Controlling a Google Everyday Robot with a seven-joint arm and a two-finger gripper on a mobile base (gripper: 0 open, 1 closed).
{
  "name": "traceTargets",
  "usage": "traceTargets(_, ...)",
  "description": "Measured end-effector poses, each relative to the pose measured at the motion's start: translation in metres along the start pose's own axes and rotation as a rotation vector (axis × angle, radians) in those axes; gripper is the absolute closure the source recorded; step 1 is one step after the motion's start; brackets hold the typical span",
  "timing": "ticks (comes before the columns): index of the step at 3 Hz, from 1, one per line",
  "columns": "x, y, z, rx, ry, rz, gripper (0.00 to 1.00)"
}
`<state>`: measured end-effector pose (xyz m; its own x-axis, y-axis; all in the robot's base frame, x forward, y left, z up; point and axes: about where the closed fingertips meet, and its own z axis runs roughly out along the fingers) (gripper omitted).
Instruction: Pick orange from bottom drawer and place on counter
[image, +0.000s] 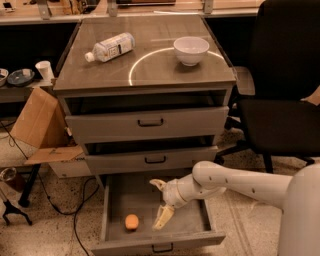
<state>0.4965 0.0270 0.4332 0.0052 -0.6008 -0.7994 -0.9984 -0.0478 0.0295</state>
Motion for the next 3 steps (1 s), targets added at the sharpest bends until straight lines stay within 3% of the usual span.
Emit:
traceTargets(1,0.038,-0.017,0.038,0.060,0.034,0.022,0.00)
traceTargets(2,0.089,-0.029,0.093,0.082,0.031,0.081,0.00)
traceTargets(3,0.139,-0.042,0.141,0.099,-0.010,0.141,0.00)
